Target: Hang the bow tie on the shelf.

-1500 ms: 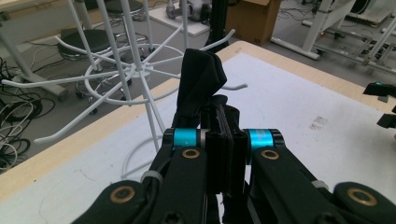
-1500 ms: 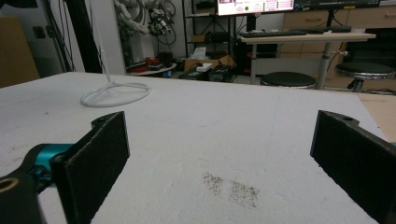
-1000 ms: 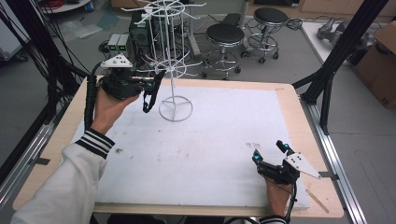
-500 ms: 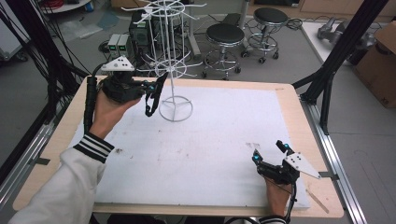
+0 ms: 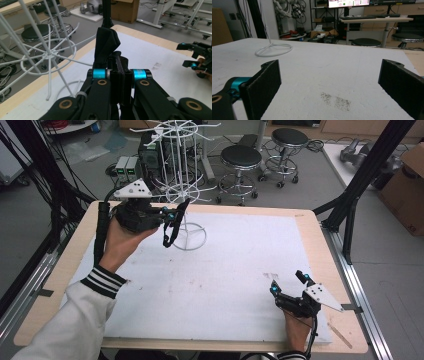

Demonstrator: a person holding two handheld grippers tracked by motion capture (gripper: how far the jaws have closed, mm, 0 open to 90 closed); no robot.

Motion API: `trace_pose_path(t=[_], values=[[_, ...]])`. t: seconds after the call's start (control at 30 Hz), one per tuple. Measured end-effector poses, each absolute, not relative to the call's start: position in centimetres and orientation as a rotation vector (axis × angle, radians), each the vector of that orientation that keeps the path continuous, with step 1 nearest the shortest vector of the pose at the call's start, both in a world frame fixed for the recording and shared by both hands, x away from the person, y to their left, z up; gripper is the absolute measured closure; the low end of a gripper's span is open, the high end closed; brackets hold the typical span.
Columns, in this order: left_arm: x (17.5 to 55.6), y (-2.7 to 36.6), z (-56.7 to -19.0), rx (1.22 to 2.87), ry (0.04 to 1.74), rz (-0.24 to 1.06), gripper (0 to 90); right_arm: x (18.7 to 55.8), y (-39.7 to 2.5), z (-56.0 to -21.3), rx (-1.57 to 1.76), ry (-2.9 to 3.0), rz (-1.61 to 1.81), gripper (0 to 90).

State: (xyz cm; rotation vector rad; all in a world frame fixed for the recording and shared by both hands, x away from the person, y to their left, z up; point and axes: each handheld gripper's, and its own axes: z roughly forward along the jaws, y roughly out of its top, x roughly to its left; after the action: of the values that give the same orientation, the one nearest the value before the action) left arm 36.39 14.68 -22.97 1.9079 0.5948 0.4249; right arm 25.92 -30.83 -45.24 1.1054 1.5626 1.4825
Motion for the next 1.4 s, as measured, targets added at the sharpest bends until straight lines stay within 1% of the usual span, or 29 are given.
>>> trace_pose_path(t=[0.3,0.63,1.1,1.4], values=[[36.4,13.1,-22.9,1.908,0.569,0.393,89.0,25.9,-30.8,-45.2,1.105,1.563,1.484,3.5],[37.3,11.8,-23.6,1.916,0.576,0.373,89.0,25.9,-30.9,-45.2,1.092,1.564,1.483,3.5],[39.8,11.8,-25.0,1.896,0.660,0.369,89.0,25.9,-30.8,-45.2,1.096,1.565,1.481,3.5],[40.6,12.3,-25.6,1.876,0.708,0.380,89.0,25.9,-30.8,-45.2,1.095,1.565,1.482,3.5]])
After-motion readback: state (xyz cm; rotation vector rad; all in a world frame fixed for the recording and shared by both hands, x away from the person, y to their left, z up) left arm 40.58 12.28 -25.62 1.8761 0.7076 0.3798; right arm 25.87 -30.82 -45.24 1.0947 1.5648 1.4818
